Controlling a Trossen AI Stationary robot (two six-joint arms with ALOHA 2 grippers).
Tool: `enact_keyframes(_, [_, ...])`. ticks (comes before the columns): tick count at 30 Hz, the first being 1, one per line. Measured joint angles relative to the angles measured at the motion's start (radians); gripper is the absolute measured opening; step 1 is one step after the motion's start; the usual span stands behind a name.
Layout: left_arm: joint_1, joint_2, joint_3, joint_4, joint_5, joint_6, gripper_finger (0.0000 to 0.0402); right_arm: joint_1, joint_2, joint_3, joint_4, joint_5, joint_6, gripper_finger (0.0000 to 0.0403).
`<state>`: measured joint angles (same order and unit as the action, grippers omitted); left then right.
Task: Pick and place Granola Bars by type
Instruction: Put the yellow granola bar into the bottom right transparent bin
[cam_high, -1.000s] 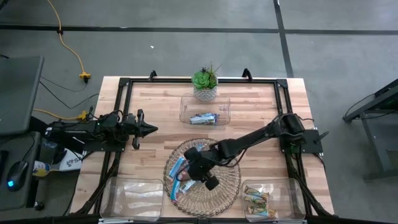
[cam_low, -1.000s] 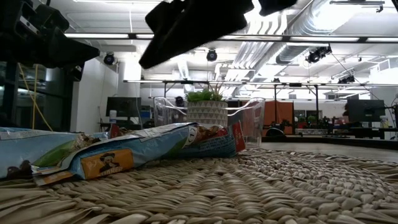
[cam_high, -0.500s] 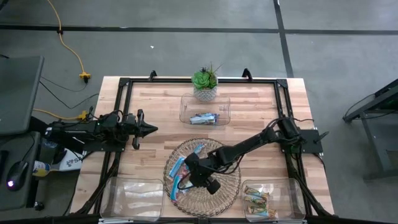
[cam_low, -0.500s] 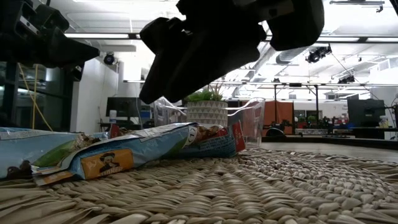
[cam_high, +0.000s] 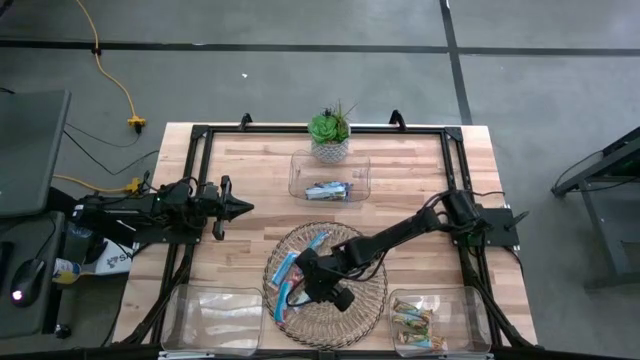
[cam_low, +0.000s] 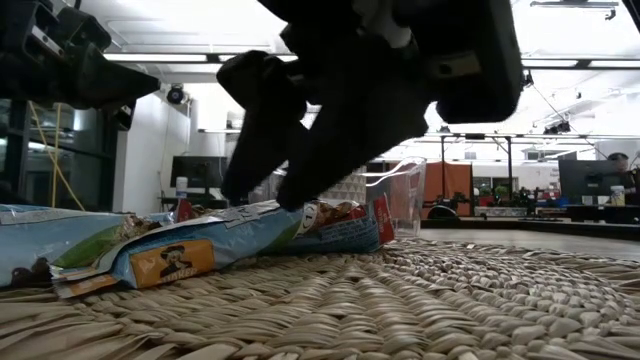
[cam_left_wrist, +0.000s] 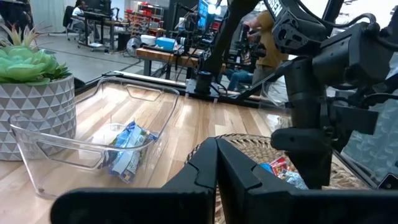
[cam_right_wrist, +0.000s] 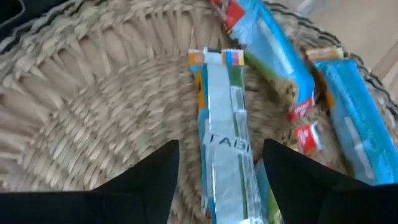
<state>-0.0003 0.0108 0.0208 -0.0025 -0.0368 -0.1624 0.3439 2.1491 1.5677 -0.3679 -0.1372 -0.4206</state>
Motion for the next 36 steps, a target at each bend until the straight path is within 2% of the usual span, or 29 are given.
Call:
enact_keyframes(28, [0.0,0.0,0.0,0.0,0.0,0.0,0.0001,-0.003,0.047,0.0,0.039,0.006,0.042,0.0208])
enact_keyframes(36, [0.0,0.0,0.0,0.0,0.0,0.0,0.0001,-0.003,0.047,0.0,0.028,0.007,0.054,0.0184])
